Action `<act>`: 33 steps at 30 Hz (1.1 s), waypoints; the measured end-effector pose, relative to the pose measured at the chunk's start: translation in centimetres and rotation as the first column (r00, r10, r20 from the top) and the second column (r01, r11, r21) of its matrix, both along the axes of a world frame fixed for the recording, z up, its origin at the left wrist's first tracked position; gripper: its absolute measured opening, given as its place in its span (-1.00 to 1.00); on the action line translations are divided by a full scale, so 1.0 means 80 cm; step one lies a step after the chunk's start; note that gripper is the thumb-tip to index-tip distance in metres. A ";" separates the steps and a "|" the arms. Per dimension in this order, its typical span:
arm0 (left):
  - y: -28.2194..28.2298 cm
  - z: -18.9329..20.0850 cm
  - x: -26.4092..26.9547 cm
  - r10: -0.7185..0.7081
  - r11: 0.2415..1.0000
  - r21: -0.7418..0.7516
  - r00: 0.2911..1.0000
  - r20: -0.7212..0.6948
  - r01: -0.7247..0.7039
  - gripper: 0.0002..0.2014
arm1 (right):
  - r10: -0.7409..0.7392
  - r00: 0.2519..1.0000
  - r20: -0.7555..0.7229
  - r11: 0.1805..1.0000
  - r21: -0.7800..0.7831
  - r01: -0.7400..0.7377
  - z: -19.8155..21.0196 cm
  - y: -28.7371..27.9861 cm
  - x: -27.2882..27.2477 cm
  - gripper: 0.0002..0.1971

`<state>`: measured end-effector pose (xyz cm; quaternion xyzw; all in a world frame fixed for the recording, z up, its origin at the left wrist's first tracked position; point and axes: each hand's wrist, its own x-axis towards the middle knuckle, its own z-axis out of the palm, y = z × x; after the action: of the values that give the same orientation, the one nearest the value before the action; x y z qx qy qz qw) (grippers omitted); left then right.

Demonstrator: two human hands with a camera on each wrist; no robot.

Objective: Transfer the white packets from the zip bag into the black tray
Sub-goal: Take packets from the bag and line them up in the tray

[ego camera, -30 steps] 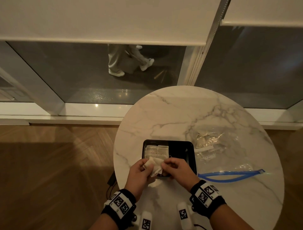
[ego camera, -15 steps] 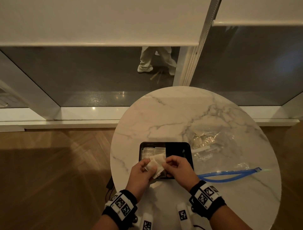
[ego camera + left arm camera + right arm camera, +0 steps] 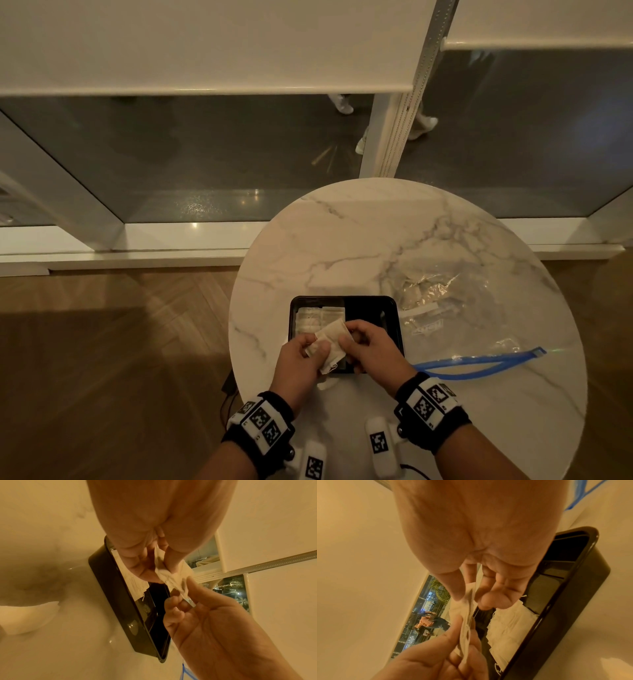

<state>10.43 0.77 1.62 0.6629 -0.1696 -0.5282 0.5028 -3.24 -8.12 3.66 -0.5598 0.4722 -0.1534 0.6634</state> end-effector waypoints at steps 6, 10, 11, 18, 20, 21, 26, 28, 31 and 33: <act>-0.004 -0.004 0.002 0.018 1.000 -0.004 0.999 0.046 -0.018 -0.88 | -0.074 0.997 0.016 0.997 0.035 0.073 0.000 0.002 -0.002 -0.87; -0.002 -0.006 0.004 0.010 1.000 -0.005 0.997 0.073 -0.010 -0.89 | -0.061 0.998 -0.006 0.997 0.036 0.061 0.000 0.001 -0.002 -0.86; -0.002 -0.006 0.004 0.006 1.000 -0.004 0.997 0.081 -0.005 -0.89 | -0.061 0.998 -0.015 0.998 0.028 0.061 0.000 0.000 -0.001 -0.86; 0.000 -0.005 0.007 -0.014 1.000 0.011 0.993 0.120 0.013 -0.89 | -0.118 0.993 0.003 0.993 0.009 0.118 0.004 -0.006 -0.001 -0.90; 0.000 -0.005 0.008 -0.006 1.000 0.012 0.992 0.126 0.004 -0.89 | -0.158 0.987 0.038 0.987 0.035 0.156 0.003 -0.008 0.000 -0.91; 0.000 -0.005 0.008 0.004 1.000 0.015 0.991 0.135 -0.006 -0.89 | -0.208 0.976 0.059 0.977 0.056 0.204 0.001 -0.010 0.000 -0.91; 0.005 -0.010 0.024 0.092 0.995 0.016 0.978 0.189 -0.097 -0.85 | -0.397 0.916 -0.054 0.917 0.012 0.399 -0.013 -0.029 -0.007 -0.90; 0.008 -0.009 0.032 0.137 0.989 0.015 0.966 0.221 -0.144 -0.86 | -0.357 0.909 -0.215 0.932 -0.147 0.331 -0.025 -0.039 -0.014 -0.88; 0.010 -0.011 0.041 0.189 0.980 0.014 0.946 0.262 -0.199 -0.88 | -0.240 0.867 -0.437 0.931 -0.358 0.077 -0.039 -0.056 -0.016 -0.84; 0.011 -0.015 0.046 0.219 0.971 0.027 0.936 0.276 -0.236 -0.88 | -0.135 0.809 -0.572 0.915 -0.385 -0.119 -0.042 -0.064 -0.010 -0.82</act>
<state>14.07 1.63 0.44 0.7588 -0.1431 -0.3756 0.5125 -4.04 -13.25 0.30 -0.7017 0.6143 -0.0696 0.3542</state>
